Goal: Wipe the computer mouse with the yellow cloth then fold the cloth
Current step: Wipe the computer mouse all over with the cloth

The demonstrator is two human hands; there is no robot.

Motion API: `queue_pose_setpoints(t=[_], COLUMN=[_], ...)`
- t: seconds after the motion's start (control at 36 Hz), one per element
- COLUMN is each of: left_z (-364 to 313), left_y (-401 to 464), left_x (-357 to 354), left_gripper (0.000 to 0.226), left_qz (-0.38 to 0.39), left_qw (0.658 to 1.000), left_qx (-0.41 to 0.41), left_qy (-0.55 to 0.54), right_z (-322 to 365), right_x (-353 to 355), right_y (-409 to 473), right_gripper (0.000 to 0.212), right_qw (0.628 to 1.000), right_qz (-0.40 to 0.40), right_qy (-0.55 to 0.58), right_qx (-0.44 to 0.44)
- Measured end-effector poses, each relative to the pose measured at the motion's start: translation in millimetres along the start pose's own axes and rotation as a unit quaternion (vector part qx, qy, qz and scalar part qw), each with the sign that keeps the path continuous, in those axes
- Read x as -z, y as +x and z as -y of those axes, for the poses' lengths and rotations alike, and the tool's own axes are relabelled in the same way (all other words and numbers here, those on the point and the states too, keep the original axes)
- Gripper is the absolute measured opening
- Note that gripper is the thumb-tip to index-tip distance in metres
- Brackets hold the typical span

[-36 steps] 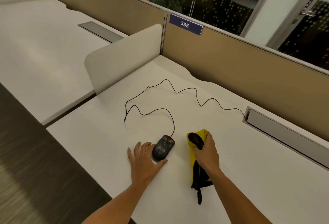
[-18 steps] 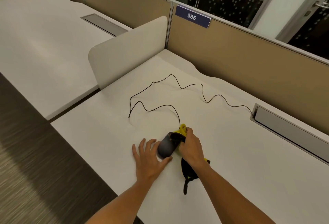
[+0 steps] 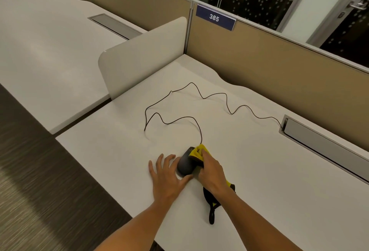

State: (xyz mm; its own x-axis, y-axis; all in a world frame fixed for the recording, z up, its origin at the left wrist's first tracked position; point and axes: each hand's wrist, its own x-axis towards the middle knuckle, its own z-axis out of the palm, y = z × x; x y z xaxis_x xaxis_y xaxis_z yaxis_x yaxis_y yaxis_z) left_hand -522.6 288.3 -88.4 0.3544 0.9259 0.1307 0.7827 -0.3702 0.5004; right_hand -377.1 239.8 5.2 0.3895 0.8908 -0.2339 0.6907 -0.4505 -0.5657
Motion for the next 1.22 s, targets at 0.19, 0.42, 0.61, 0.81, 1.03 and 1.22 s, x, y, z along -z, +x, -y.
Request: queue_pose_setpoints(t=[0.19,0.42,0.61,0.81,1.03,1.22], left_z=[1.4,4.1,4.0,1.9,0.9,1.1], left_y=[0.8,1.2,1.0,-0.1,-0.1,0.4], left_x=[-2.1,-4.3,-3.8,0.2,1.4,1.4], left_gripper=[0.068,0.070,0.071,0.075,0.078,0.076], left_qz=[0.017,0.013,0.018,0.015,0.025,0.025], left_qw=[1.000,1.000,1.000,1.000,1.000,1.000], left_qx=[0.001,-0.002,-0.002,-0.005,0.005,0.003], left_qy=[0.016,0.017,0.026,0.019,0.006,0.008], right_z=[2.2,8.9,8.6,-0.9,-2.4,5.5], right_x=[7.4,14.1,16.3,24.1,50.8,70.6], right_y=[-9.2,-20.1,-26.3,-34.2,-20.9,14.5], right_gripper=[0.064,0.063,0.064,0.049,0.037,0.040], right_qw=[1.000,0.999,0.997,0.986,0.867,0.961], right_qz=[0.014,0.043,0.076,0.071,-0.015,-0.051], right_qy=[-0.022,-0.024,-0.010,0.148,0.466,0.247], right_qx=[0.006,0.020,0.015,0.008,-0.175,-0.114])
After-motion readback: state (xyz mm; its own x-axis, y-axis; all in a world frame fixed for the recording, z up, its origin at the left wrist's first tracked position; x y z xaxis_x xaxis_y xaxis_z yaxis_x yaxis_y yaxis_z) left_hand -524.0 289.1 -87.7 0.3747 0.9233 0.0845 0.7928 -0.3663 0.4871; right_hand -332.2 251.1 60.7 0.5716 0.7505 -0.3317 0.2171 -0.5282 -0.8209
